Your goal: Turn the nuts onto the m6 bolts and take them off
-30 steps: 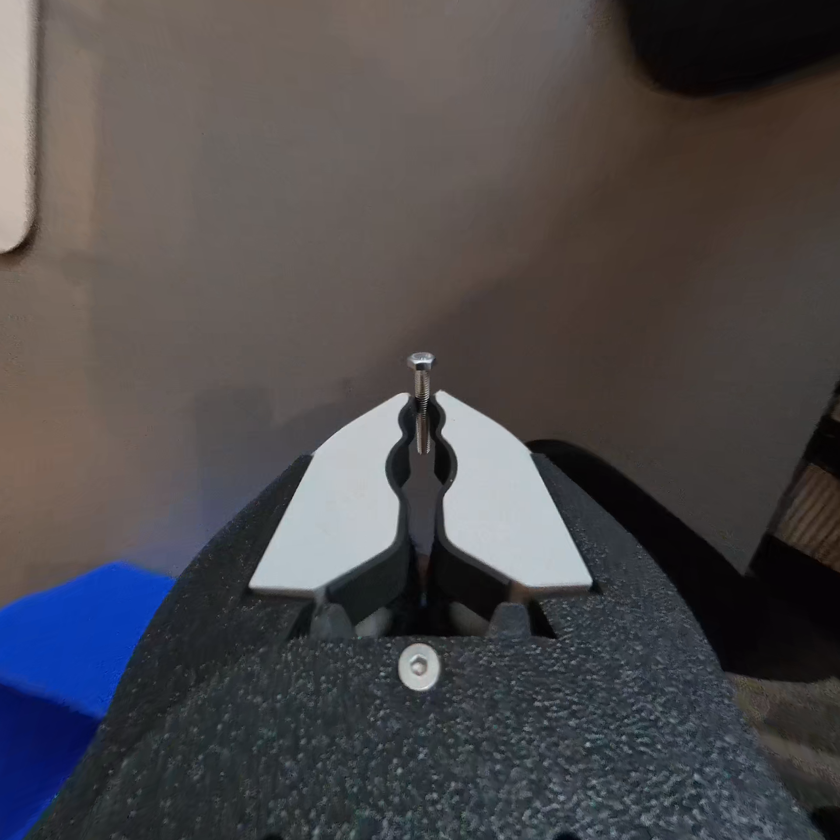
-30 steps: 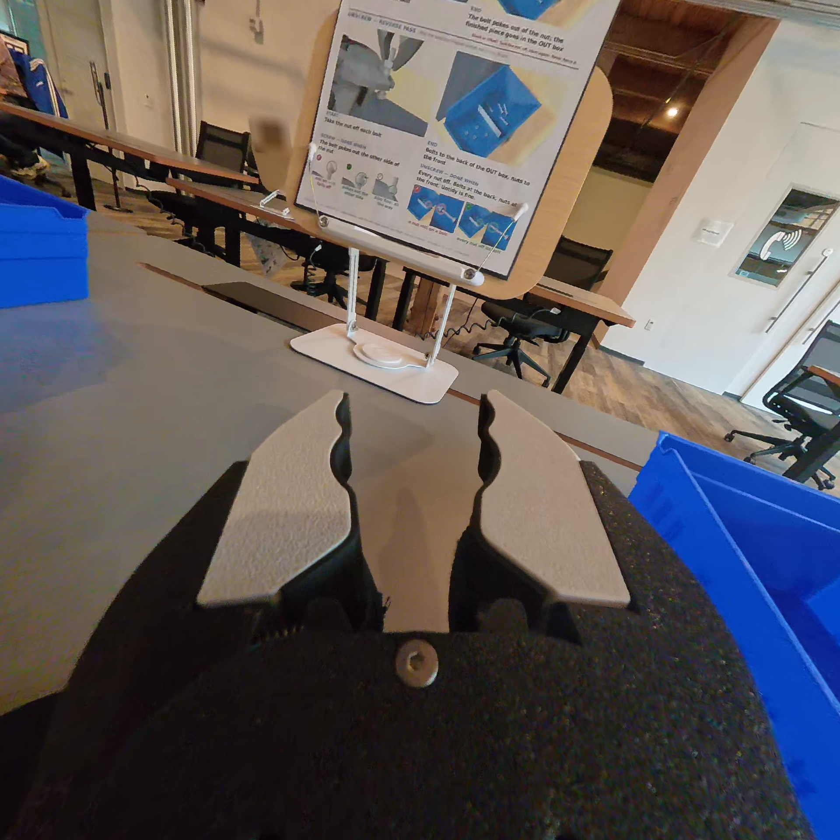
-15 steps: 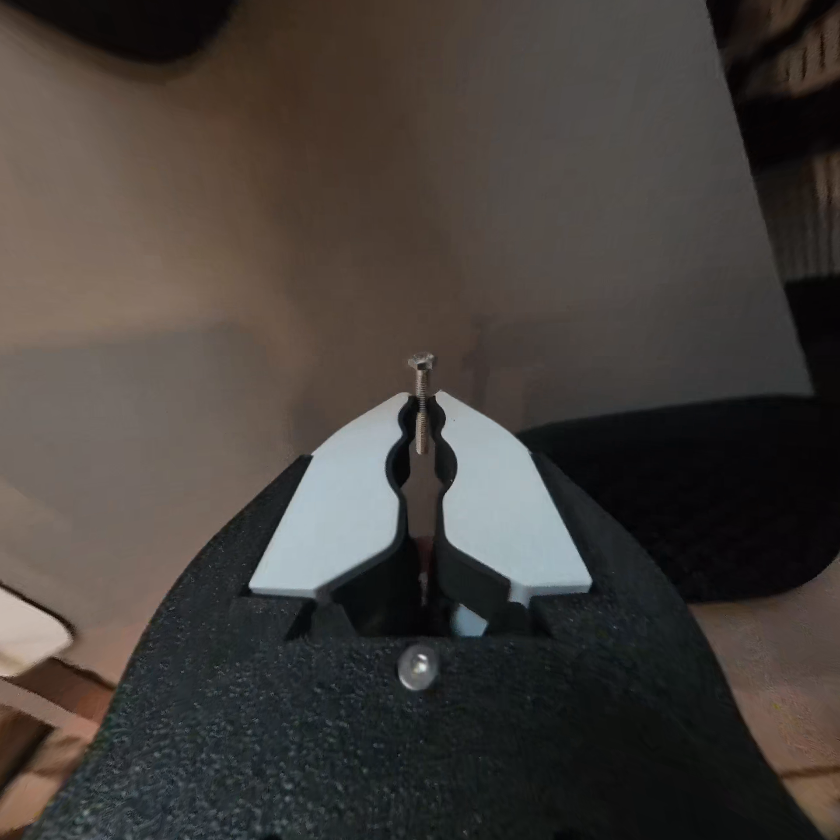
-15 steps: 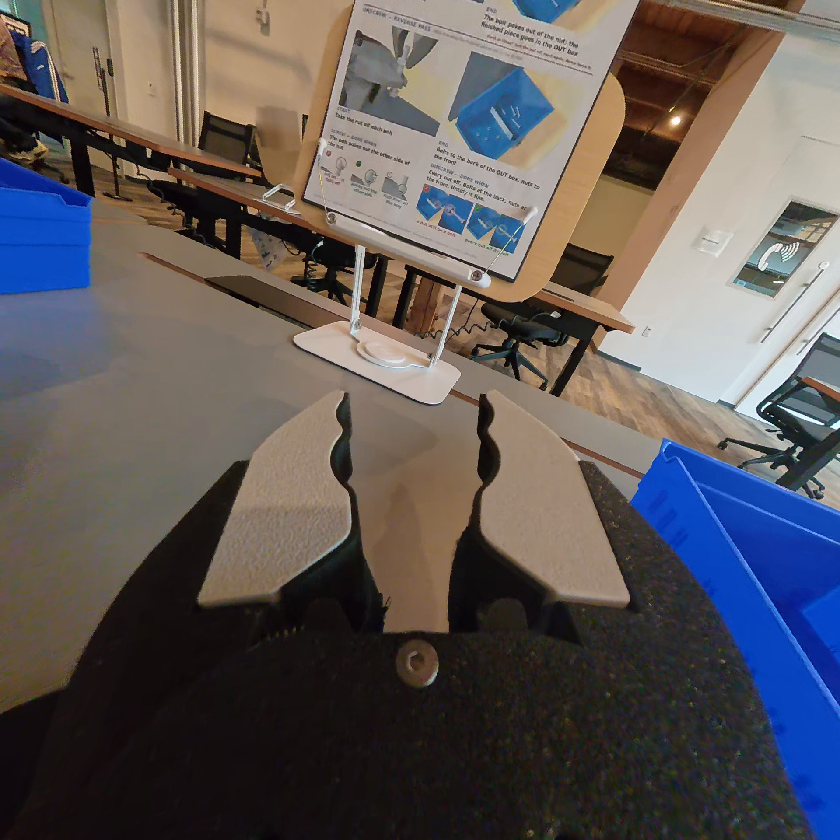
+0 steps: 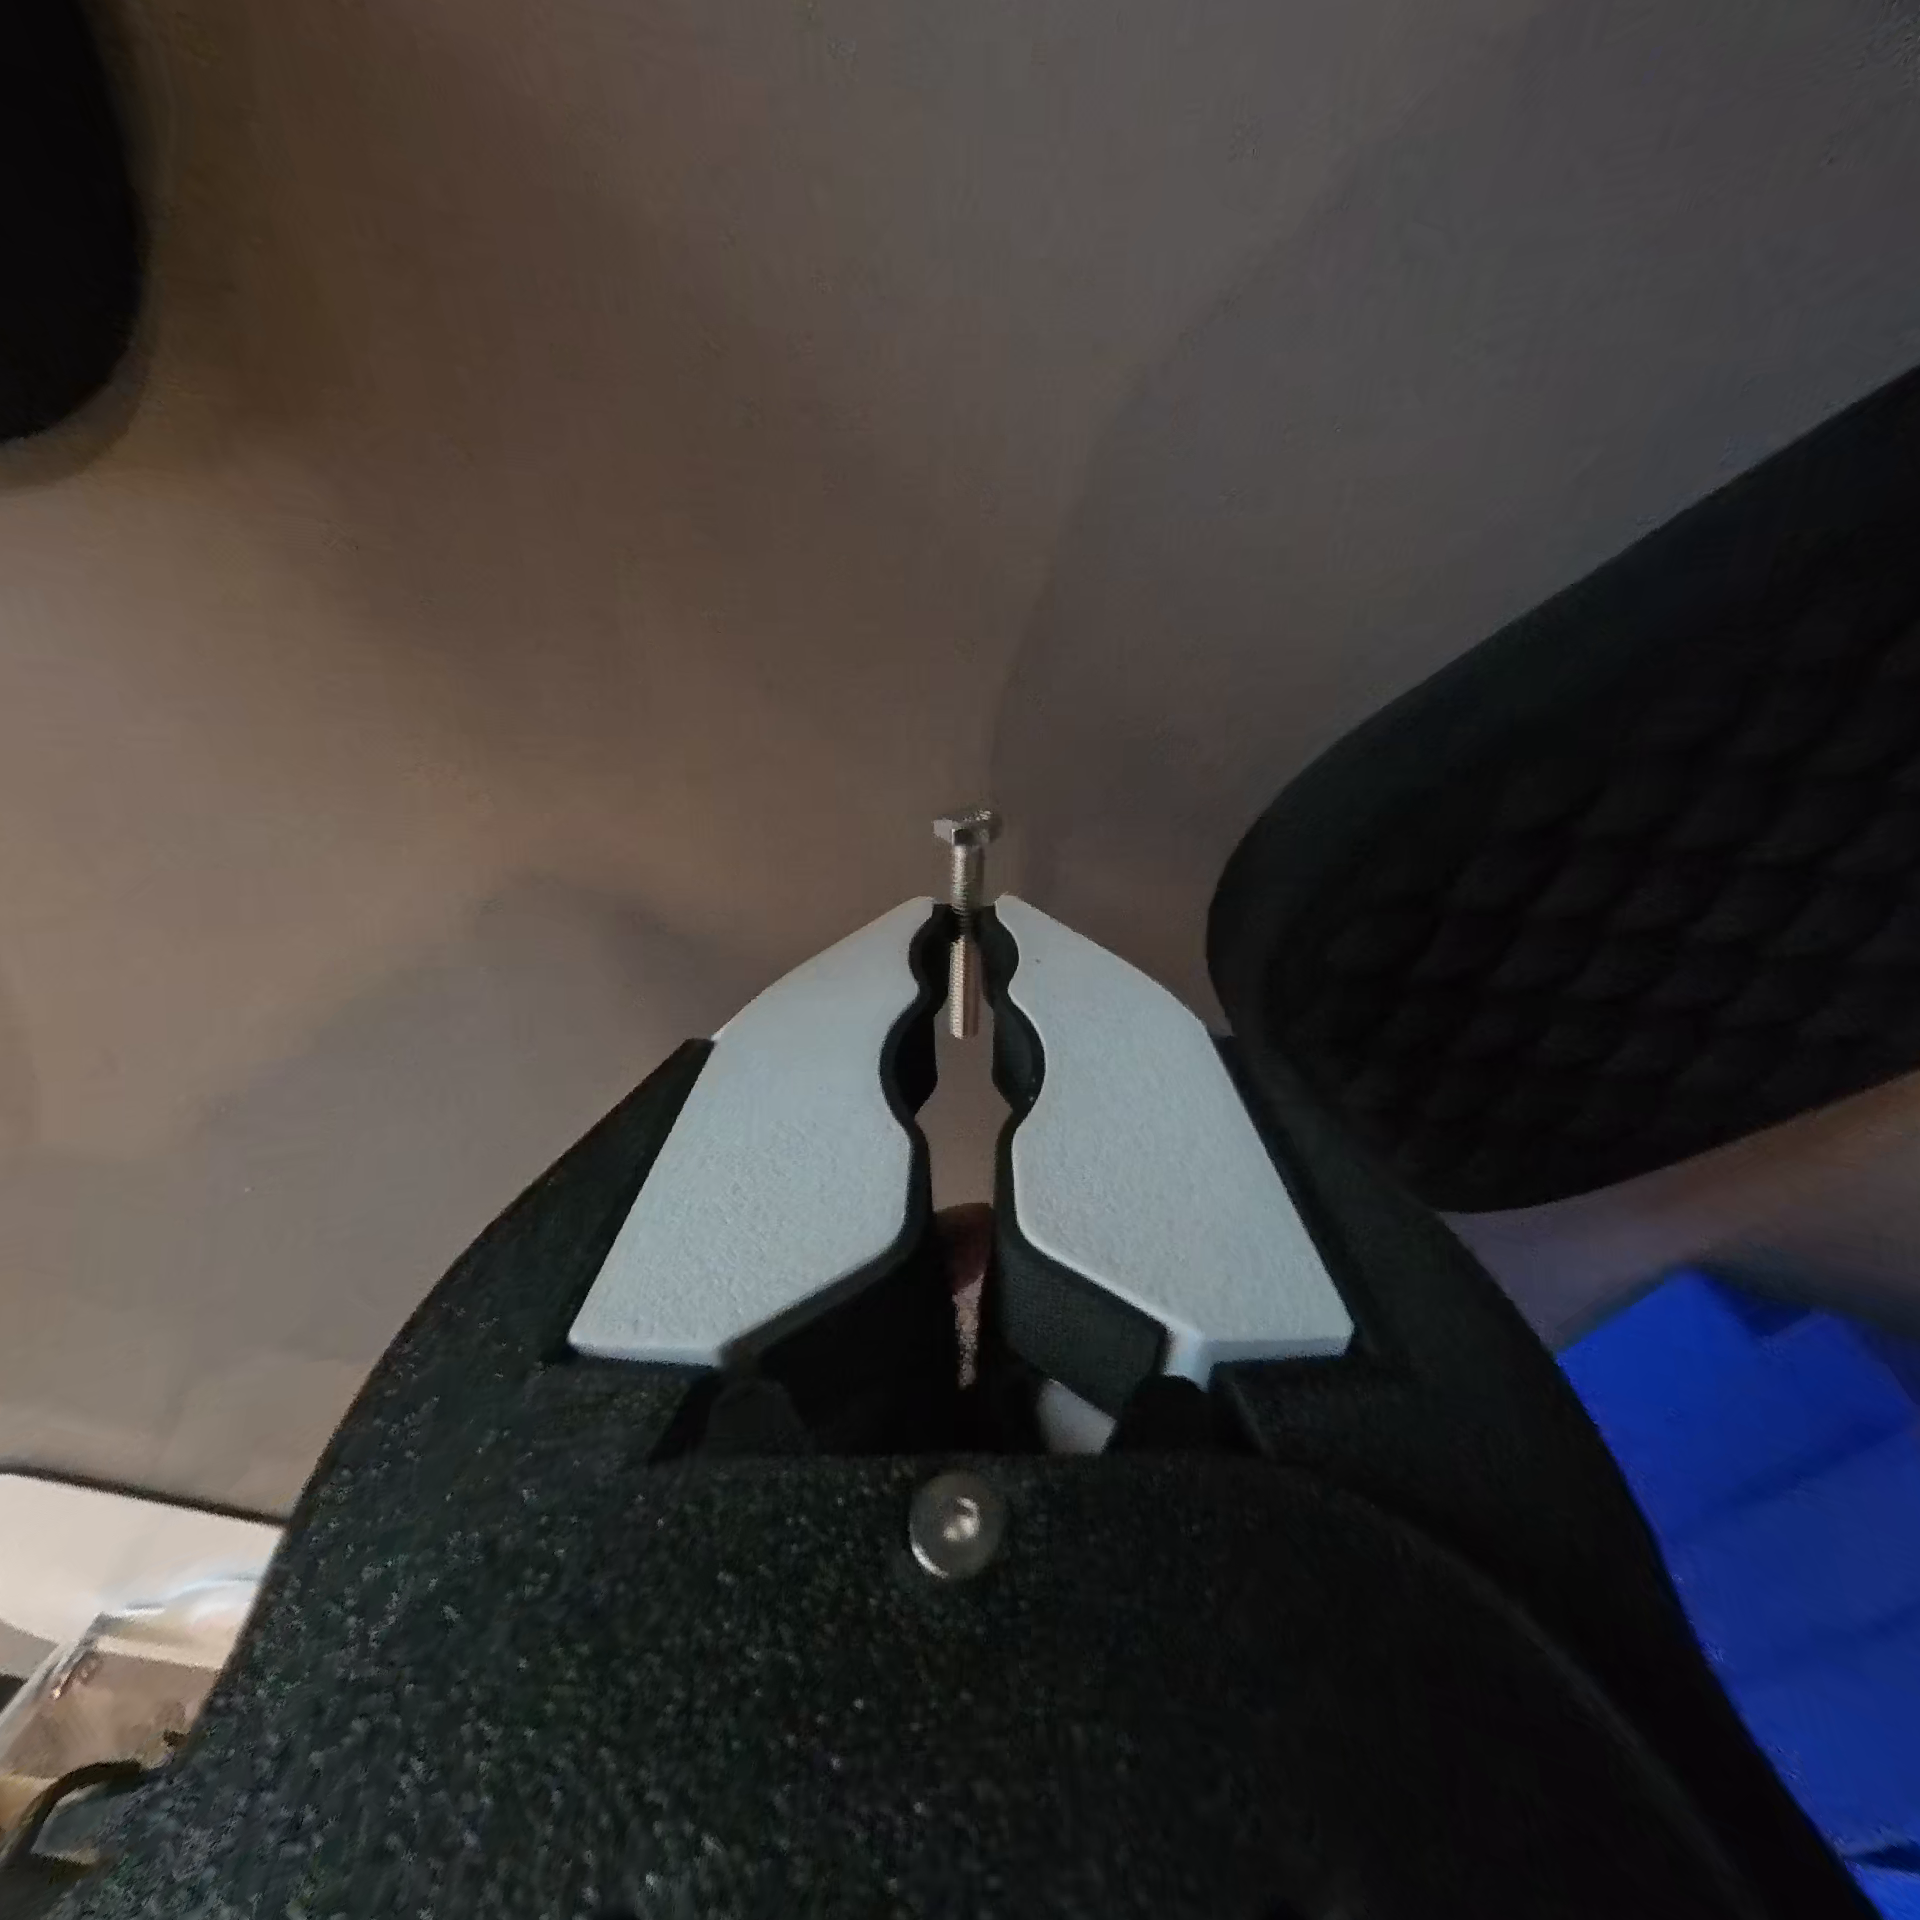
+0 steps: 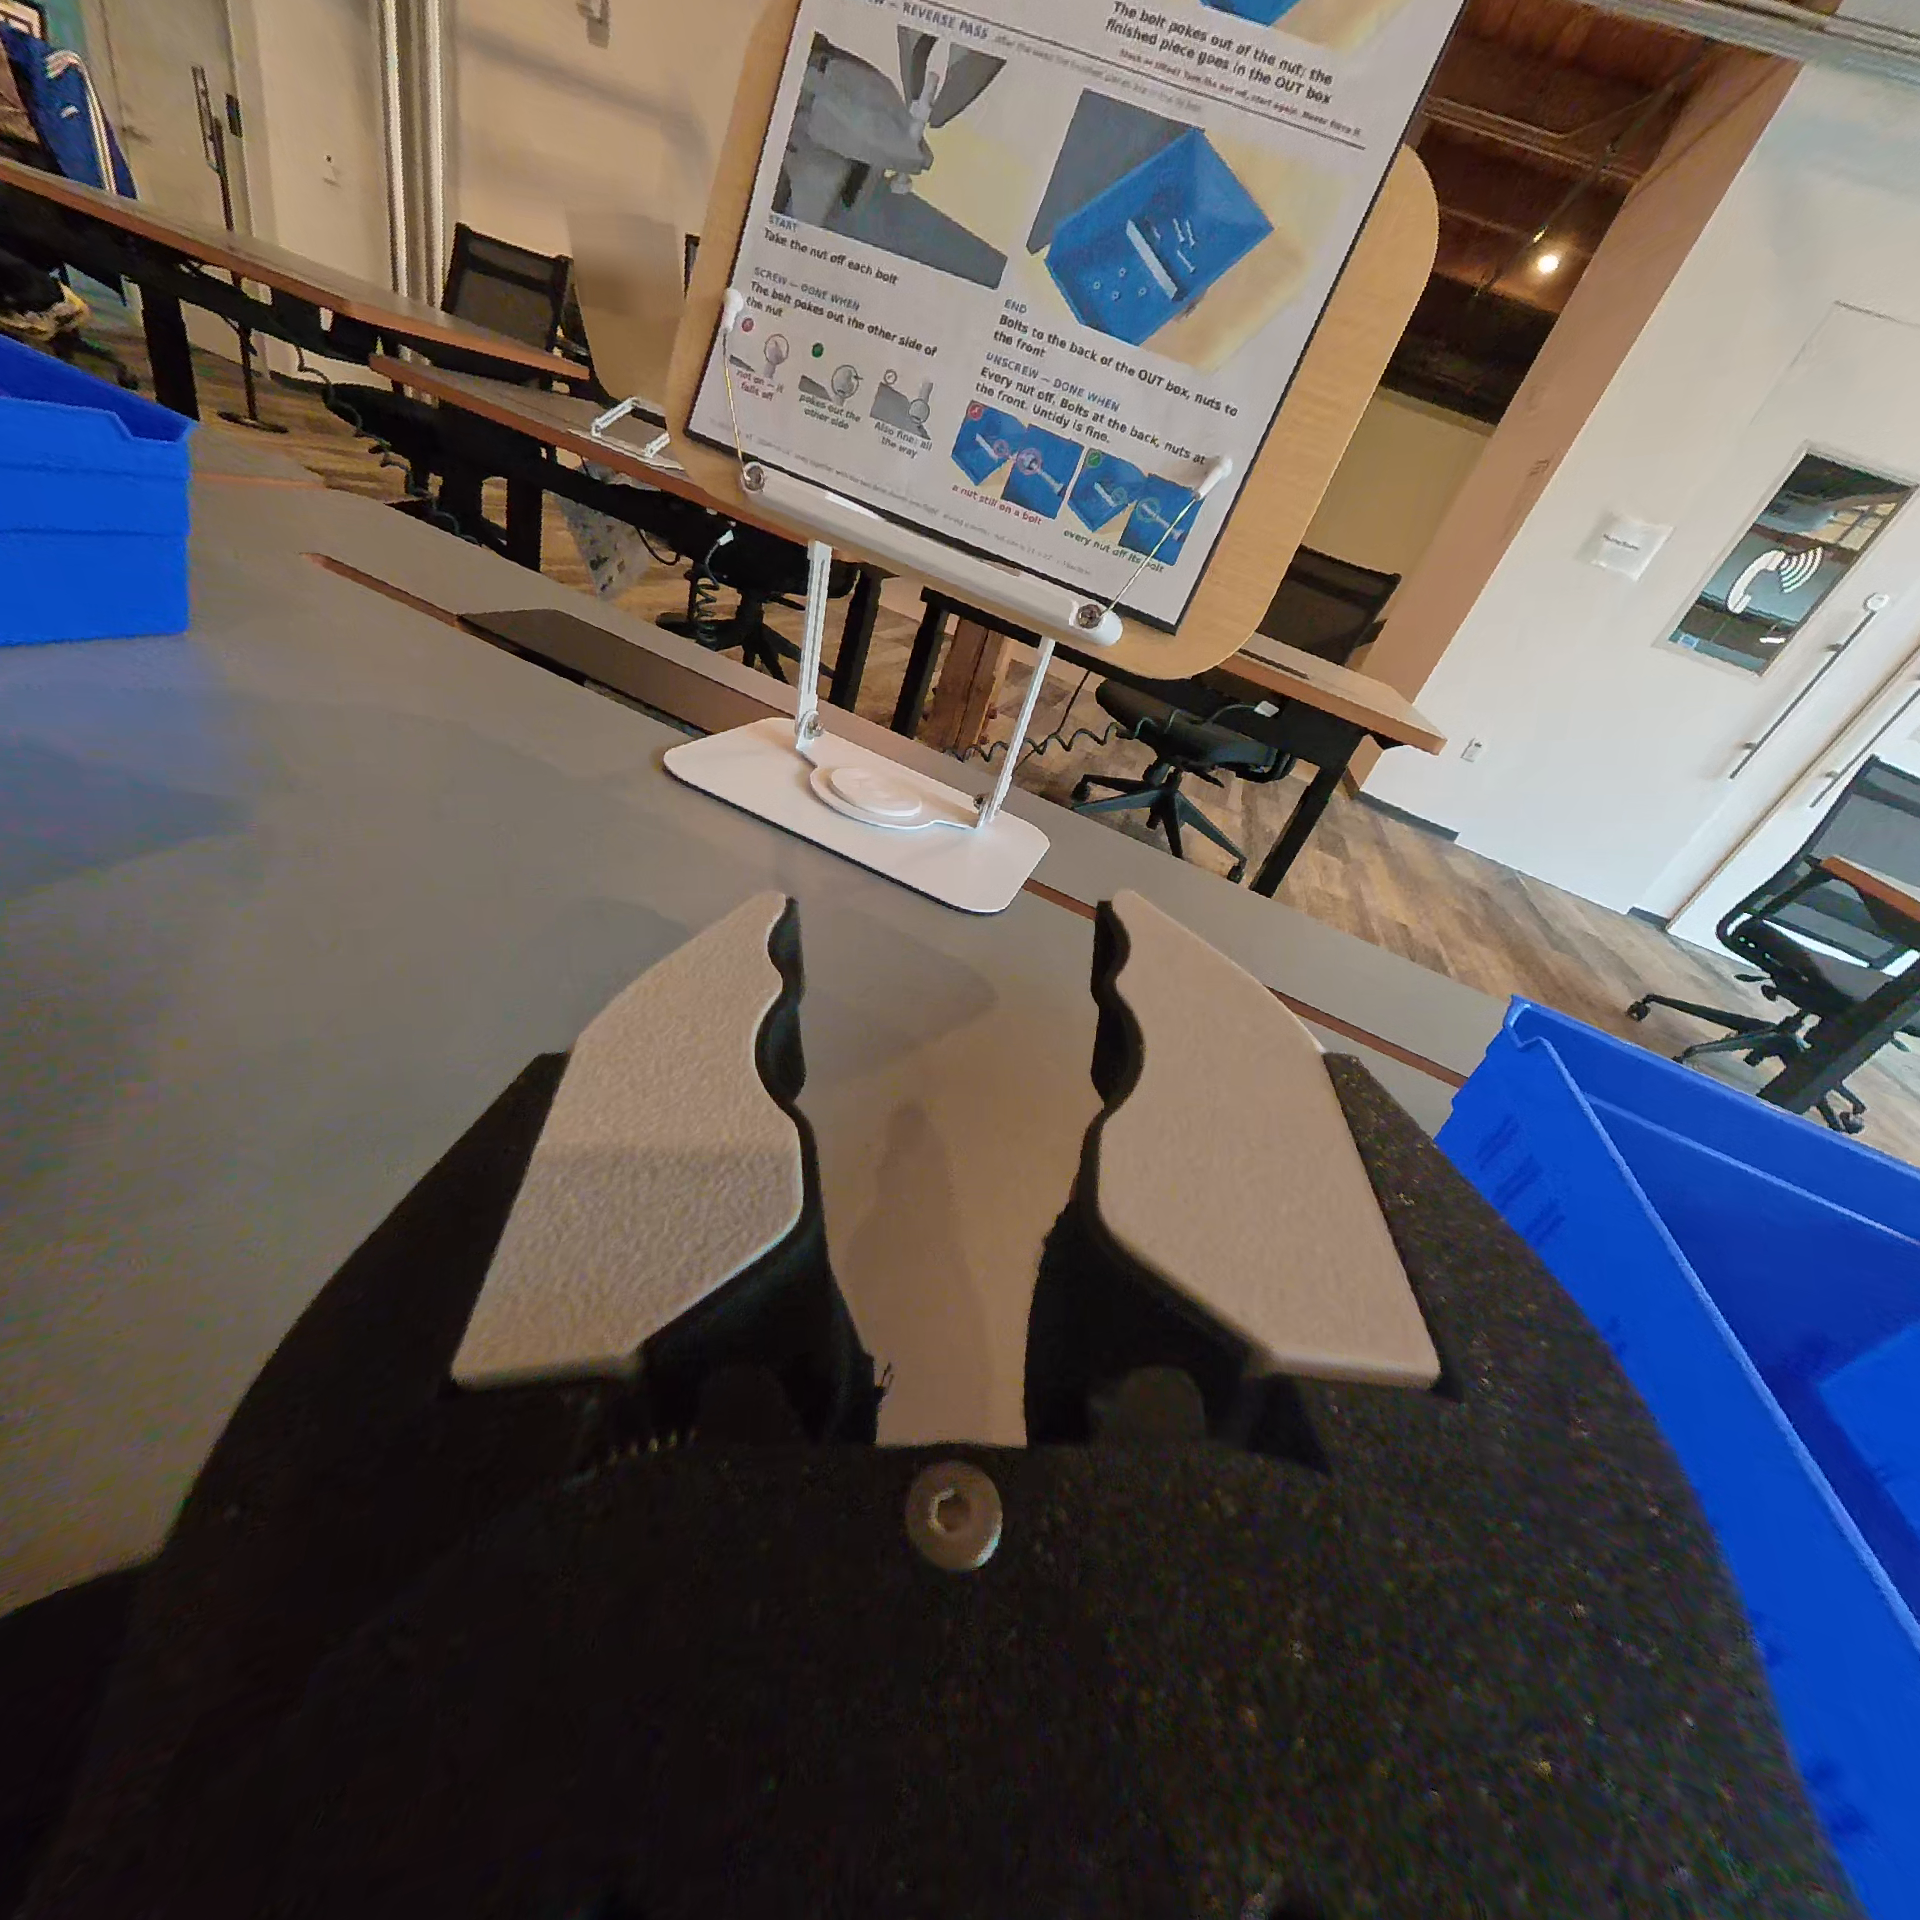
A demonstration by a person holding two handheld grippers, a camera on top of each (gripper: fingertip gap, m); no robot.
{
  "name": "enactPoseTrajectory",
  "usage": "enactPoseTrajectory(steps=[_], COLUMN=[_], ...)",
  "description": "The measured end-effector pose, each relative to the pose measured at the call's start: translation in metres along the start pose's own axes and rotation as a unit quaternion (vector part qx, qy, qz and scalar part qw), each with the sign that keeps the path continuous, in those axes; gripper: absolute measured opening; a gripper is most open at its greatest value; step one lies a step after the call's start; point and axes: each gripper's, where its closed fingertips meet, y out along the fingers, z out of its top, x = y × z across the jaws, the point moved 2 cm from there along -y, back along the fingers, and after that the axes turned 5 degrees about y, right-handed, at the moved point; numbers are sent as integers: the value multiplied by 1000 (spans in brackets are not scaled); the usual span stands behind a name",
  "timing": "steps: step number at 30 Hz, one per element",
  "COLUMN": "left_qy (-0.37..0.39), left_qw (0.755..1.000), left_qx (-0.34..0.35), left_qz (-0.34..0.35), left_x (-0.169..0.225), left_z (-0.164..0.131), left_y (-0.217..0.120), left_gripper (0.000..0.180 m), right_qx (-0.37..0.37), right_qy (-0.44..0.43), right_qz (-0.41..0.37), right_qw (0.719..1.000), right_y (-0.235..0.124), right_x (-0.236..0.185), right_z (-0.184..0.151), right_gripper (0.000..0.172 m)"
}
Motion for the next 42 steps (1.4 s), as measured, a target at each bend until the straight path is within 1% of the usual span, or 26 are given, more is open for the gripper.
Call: enactPoseTrajectory(steps=[7, 13, 18, 19, 20, 22, 23, 25, 26, 28, 30, 31, 34, 36, 37, 38, 41, 42], left_qy=[-16, -35, -75, -89, -107, -152, -181, -256, -297, -369, -437, -471, -570, -625, -653, -679, -748, -767], left_qw=[1000, 999, 996, 994, 992, 981, 971, 939, 919, 876, 826, 795, 682, 603, 565, 533, 463, 446], left_qx=[17, 32, 53, 55, 63, 107, 139, 197, 218, 237, 240, 247, 257, 236, 222, 211, 189, 178], left_qz=[-10, -1, 15, 23, 31, 59, 78, 115, 140, 201, 262, 291, 379, 436, 454, 459, 436, 426], left_x=[-5, -7, -12, -14, -15, -18, -20, -22, -22, -17, -4, 5, 45, 84, 106, 128, 184, 198], left_z=[-6, -14, -19, -22, -25, -24, -23, -23, -25, -37, -52, -58, -86, -112, -125, -135, -158, -164], left_y=[7, 13, 13, 13, 12, 3, -4, -23, -34, -55, -78, -90, -130, -150, -157, -160, -154, -149], left_gripper=[5, 6, 27, 33, 34, 41, 46, 59, 60, 61, 64, 64, 62, 58, 56, 56, 56, 53], right_qx=[-5, -9, -10, -10, -10, -9, -9, -10, -12, -17, -23, -26, -30, -38, -42, -45, -50, -53], right_qy=[3, -1, 0, -1, -2, 0, 0, 2, 4, 8, 10, 10, 14, 17, 17, 18, 23, 25], right_qz=[4, -1, -3, -4, -4, -3, -3, -2, -1, 2, 7, 9, 28, 35, 37, 41, 57, 65], right_qw=[1000, 1000, 1000, 1000, 1000, 1000, 1000, 1000, 1000, 1000, 1000, 1000, 999, 999, 998, 998, 997, 996], right_y=[2, 2, 2, 2, 2, 2, 2, 2, 2, 3, 3, 4, 4, 5, 5, 6, 7, 7], right_x=[-1, 0, 1, 1, 1, 1, 1, 1, 1, 0, -1, -2, -6, -7, -8, -9, -12, -14], right_z=[-2, -4, -4, -4, -4, -4, -4, -4, -4, -5, -7, -8, -8, -10, -12, -13, -15, -15], right_gripper=[53, 53, 52, 52, 52, 52, 52, 52, 52, 52, 53, 53, 56, 56, 56, 57, 58, 59])
